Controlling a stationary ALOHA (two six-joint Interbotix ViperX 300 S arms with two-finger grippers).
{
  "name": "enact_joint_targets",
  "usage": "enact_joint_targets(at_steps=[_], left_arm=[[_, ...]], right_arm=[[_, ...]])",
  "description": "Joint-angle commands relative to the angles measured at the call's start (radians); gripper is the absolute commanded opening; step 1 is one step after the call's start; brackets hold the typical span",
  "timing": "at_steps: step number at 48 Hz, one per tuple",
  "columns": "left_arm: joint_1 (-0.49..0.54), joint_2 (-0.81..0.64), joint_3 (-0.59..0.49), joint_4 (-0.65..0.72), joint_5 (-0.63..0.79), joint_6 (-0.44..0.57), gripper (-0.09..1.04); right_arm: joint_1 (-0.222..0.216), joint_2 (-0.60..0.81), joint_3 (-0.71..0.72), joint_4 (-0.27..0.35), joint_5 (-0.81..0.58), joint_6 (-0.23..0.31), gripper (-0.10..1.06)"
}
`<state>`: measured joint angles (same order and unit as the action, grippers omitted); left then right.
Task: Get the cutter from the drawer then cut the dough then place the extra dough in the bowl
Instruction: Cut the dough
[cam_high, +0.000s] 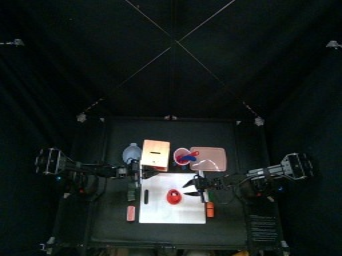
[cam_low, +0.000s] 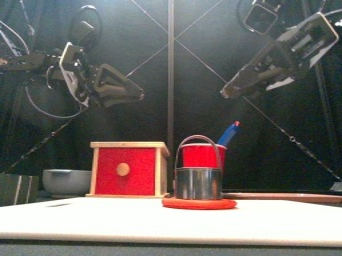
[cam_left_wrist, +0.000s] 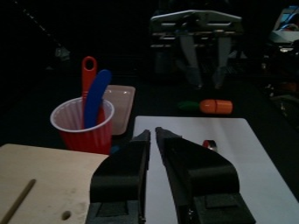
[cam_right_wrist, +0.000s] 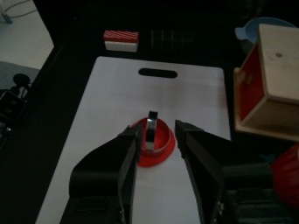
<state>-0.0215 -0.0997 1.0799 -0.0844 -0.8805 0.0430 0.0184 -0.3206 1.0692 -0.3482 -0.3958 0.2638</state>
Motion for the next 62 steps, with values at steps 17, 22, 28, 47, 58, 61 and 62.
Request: enact_joint_targets(at_steps=[17,22,28,47,58,61,62], left_arm=[[-0.160,0.256,-0.066,-0.225,-0.218,0.044,0.68],[-0.161,0.253,-0.067,-0.218,-0.216,0.046,0.67],[-0.161,0.258,-0.072,-0.212,-0.216,0.048,0.68],[-0.212,0.301,-0.176,-0.167,-0.064,0.044,0.83],[-0.233,0.339,-0.222,-0.190,-0.041,0.043,0.86],[-0.233,0.359,-0.233,-0.195,-0.040,0.043,0.86],[-0.233,0.367,-0.236,-0.195,-0.040,0.043,0.86]], right_arm=[[-0.005,0.265,-0.011,-0.006,-0.334,0.000,0.75],[-0.006,0.268,-0.021,-0.006,-0.336,0.002,0.75],[-0.011,0.256,-0.032,-0.006,-0.341,0.002,0.75],[-0.012,0.256,-0.074,0.014,-0.252,0.011,0.75],[0.002,0.258,-0.089,0.112,-0.147,0.006,0.75],[0.003,0.259,-0.097,0.112,-0.132,0.005,0.75],[0.008,0.261,-0.097,0.110,-0.130,0.005,0.75]])
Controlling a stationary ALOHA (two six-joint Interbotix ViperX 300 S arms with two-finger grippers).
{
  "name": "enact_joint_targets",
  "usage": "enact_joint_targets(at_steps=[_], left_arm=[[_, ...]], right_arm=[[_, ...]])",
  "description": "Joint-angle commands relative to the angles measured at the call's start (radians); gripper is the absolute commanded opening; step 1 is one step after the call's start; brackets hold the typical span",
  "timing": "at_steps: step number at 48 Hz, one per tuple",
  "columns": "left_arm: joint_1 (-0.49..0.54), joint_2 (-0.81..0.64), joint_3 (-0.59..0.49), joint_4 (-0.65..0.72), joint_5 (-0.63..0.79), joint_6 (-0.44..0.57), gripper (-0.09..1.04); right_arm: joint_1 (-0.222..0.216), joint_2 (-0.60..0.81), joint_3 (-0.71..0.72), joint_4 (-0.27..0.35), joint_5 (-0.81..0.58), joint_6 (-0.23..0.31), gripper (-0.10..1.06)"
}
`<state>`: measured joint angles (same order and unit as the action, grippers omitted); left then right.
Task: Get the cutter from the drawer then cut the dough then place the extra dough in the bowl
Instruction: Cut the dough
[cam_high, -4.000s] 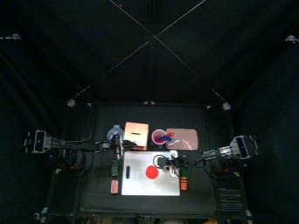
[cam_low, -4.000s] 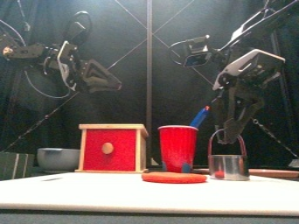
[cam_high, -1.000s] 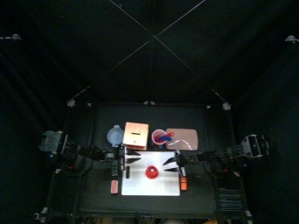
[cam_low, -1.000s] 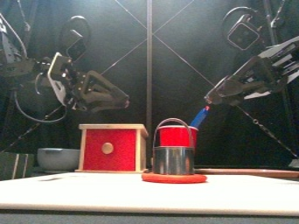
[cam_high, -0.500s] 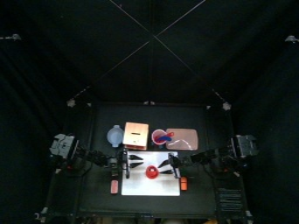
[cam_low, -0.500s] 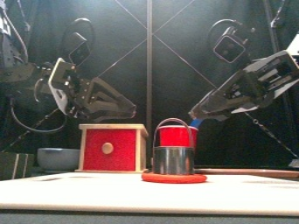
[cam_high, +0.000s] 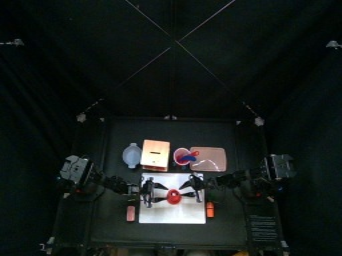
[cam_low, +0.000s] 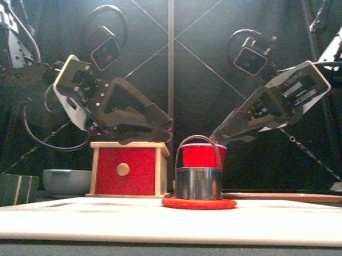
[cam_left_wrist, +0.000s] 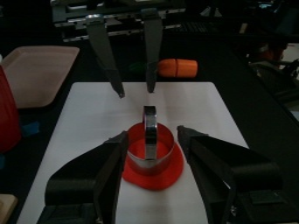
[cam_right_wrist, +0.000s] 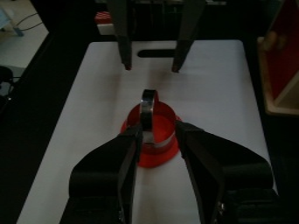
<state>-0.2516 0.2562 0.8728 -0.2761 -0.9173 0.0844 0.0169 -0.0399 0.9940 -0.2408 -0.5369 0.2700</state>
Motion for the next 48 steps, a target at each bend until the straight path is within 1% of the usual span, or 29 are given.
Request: enact_joint_targets(at_steps=[1,4,6,8,10,12,13,16,18,20,21,22,23,24,27,29,30,34,40,44,48], left_arm=[[-0.005,0.014,-0.029,-0.003,-0.003,0.000,0.86],[-0.005,0.017,-0.028,-0.012,-0.003,-0.002,0.86],[-0.005,0.014,-0.026,-0.018,-0.003,0.002,0.86],[-0.005,0.009,-0.023,-0.023,-0.003,0.002,0.86],[-0.005,0.006,-0.021,-0.023,-0.003,0.003,0.86],[-0.005,0.008,-0.021,-0.023,-0.003,0.003,0.86],[-0.005,0.008,-0.021,-0.023,-0.003,0.003,0.86],[-0.005,0.008,-0.021,-0.025,-0.003,0.003,0.86],[-0.005,0.008,-0.021,-0.025,-0.003,0.002,0.86],[-0.005,0.008,-0.023,-0.025,-0.003,0.002,0.86],[-0.005,0.008,-0.023,-0.025,-0.003,0.002,0.86],[-0.005,0.006,-0.023,-0.025,-0.003,0.002,0.86],[-0.003,0.008,-0.023,-0.025,-0.003,0.002,0.86],[-0.005,0.008,-0.023,-0.025,-0.003,0.002,0.86],[-0.005,0.008,-0.021,-0.025,-0.003,0.002,0.86],[-0.005,0.009,-0.020,-0.025,-0.003,0.002,0.86],[-0.003,0.011,-0.021,-0.025,-0.003,0.002,0.86],[-0.005,0.025,-0.031,-0.028,-0.003,0.002,0.86],[-0.005,0.041,-0.041,-0.029,-0.003,0.005,0.86],[0.003,0.043,-0.046,-0.031,-0.002,0.005,0.85],[0.005,0.043,-0.051,-0.029,-0.003,0.006,0.85]], right_arm=[[0.014,-0.020,-0.020,0.009,0.011,-0.002,0.75],[0.031,-0.018,-0.005,0.023,0.012,0.002,0.75],[0.043,-0.020,0.009,0.044,0.012,0.000,0.74],[0.061,-0.020,0.029,0.081,0.014,0.000,0.74],[0.089,-0.020,0.051,0.132,0.009,0.000,0.74],[0.130,-0.020,0.075,0.210,-0.003,0.000,0.74],[0.141,-0.018,0.084,0.232,-0.009,-0.002,0.74],[0.187,-0.005,0.115,0.327,-0.063,-0.006,0.74],[0.202,0.008,0.121,0.362,-0.107,-0.018,0.74],[0.224,0.032,0.121,0.413,-0.172,-0.066,0.74],[0.227,0.041,0.120,0.431,-0.192,-0.087,0.74],[0.236,0.058,0.115,0.459,-0.221,-0.117,0.74],[0.245,0.086,0.107,0.502,-0.258,-0.161,0.74],[0.250,0.098,0.103,0.525,-0.272,-0.181,0.74],[0.279,0.152,0.072,0.614,-0.307,-0.264,0.74],[0.291,0.169,0.049,0.647,-0.305,-0.295,0.74],[0.296,0.170,0.041,0.655,-0.305,-0.308,0.74],[0.298,0.161,0.040,0.664,-0.305,-0.327,0.74],[0.291,0.124,0.044,0.647,-0.305,-0.337,0.74],[0.287,0.106,0.032,0.612,-0.307,-0.339,0.74],[0.250,0.106,0.009,0.548,-0.305,-0.334,0.74]])
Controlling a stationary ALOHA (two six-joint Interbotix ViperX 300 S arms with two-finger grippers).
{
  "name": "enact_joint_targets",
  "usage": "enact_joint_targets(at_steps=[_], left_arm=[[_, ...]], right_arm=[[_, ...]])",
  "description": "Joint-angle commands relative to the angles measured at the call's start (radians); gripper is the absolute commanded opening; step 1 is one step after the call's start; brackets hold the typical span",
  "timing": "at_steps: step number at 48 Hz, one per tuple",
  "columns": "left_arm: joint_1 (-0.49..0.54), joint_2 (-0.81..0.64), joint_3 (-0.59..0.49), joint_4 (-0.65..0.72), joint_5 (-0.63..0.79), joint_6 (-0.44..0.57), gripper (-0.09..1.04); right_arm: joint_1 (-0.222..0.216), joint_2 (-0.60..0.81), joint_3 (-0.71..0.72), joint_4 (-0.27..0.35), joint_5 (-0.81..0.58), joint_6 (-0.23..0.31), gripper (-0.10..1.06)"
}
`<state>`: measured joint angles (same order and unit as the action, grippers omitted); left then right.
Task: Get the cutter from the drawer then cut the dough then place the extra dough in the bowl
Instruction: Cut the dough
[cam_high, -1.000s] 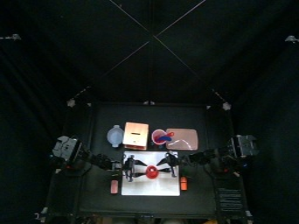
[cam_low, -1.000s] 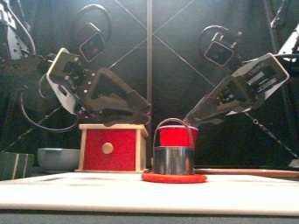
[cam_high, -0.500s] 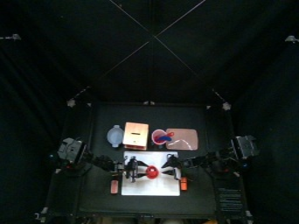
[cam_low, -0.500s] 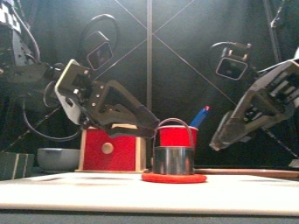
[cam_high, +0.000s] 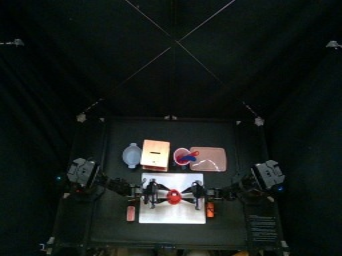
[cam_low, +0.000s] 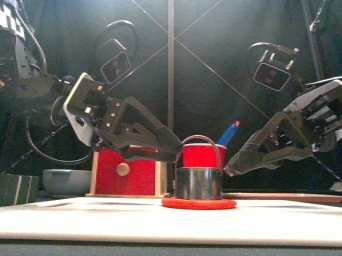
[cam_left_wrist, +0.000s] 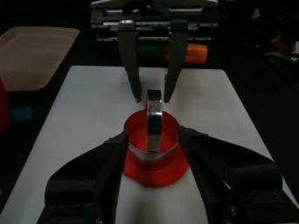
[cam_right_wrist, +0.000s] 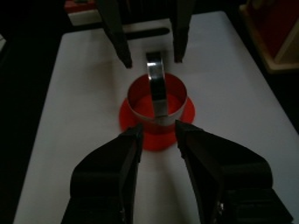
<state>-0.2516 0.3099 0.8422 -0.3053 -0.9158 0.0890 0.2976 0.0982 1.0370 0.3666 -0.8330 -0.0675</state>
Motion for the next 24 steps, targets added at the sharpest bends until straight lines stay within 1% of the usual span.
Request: enact_joint_targets(at_steps=[1,5,9,11,16,19,24], left_arm=[[0.005,-0.009,-0.020,0.002,-0.003,0.002,0.85],[0.008,-0.009,-0.021,0.002,-0.005,0.002,0.85],[0.008,-0.009,-0.021,0.008,-0.003,0.002,0.85],[0.008,-0.009,-0.021,0.009,-0.005,0.002,0.85],[0.008,-0.009,-0.021,0.008,-0.005,0.002,0.84],[0.008,-0.008,-0.020,0.008,-0.003,0.002,0.84],[0.008,-0.009,-0.018,0.006,-0.005,0.002,0.84]], right_arm=[[-0.034,-0.031,-0.037,-0.072,-0.009,0.003,0.74],[-0.063,-0.023,-0.055,-0.115,-0.008,0.008,0.74],[-0.098,-0.017,-0.054,-0.124,-0.008,0.006,0.74],[-0.107,-0.018,-0.052,-0.127,-0.006,0.006,0.74],[-0.109,-0.018,-0.048,-0.130,0.005,0.020,0.74],[-0.107,-0.020,-0.046,-0.121,0.015,0.025,0.74],[-0.081,-0.021,-0.054,-0.103,0.023,0.023,0.74]])
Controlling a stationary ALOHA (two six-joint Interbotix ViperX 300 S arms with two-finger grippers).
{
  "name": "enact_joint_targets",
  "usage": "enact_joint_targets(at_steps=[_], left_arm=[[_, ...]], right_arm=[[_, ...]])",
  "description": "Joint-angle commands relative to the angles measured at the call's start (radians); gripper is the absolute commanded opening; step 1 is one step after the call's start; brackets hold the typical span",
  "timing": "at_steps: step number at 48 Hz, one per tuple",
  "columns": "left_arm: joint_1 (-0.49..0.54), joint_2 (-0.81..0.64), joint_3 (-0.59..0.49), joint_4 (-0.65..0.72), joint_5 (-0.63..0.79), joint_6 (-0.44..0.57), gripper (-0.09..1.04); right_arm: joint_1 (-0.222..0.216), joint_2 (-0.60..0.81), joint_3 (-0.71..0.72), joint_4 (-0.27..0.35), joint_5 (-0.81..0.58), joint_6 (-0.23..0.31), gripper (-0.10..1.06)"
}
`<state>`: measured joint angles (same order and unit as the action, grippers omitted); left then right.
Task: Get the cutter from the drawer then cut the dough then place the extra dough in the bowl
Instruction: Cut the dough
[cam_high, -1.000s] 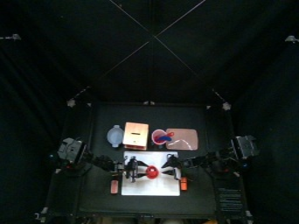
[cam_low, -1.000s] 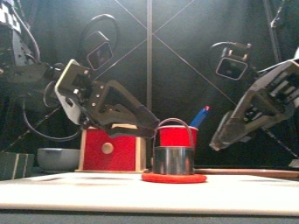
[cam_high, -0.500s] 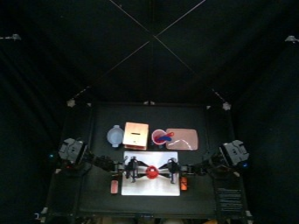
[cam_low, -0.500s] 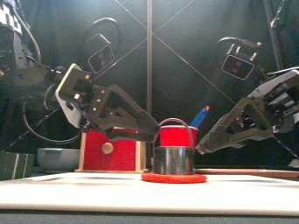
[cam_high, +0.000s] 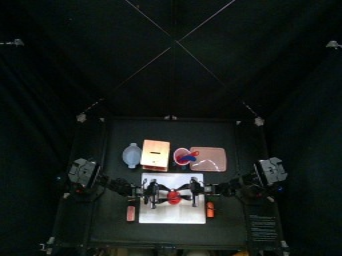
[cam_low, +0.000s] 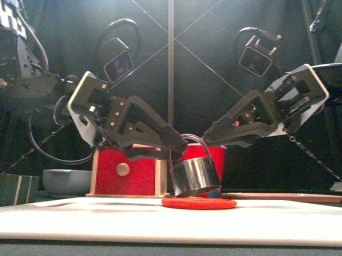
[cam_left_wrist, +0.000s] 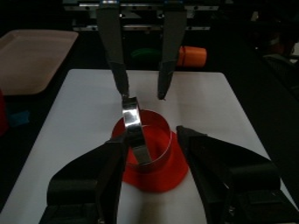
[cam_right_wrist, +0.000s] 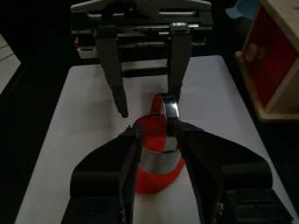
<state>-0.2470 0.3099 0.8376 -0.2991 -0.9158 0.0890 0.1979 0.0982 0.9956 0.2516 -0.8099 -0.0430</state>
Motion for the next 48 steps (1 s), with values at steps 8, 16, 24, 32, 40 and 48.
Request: enact_joint_targets(at_steps=[8,16,24,32,40,48], left_arm=[[0.003,-0.009,-0.014,-0.002,-0.003,0.003,0.84],[0.003,-0.009,-0.017,-0.002,-0.003,0.021,0.84],[0.003,-0.008,-0.015,-0.002,-0.003,0.026,0.84],[0.003,-0.009,-0.023,-0.002,0.003,0.040,0.84],[0.003,-0.008,-0.037,-0.002,0.005,0.080,0.84],[0.003,-0.006,-0.043,-0.002,0.020,0.091,0.84]], right_arm=[[0.052,-0.029,-0.017,0.034,0.009,0.000,0.74],[0.083,-0.066,0.000,0.071,0.041,-0.017,0.74],[0.078,-0.121,0.034,0.071,0.051,-0.023,0.74],[0.026,-0.107,0.018,0.000,0.066,-0.018,0.74],[-0.021,-0.064,-0.009,-0.023,0.083,-0.021,0.74],[-0.023,-0.032,-0.018,-0.025,0.089,-0.005,0.74]])
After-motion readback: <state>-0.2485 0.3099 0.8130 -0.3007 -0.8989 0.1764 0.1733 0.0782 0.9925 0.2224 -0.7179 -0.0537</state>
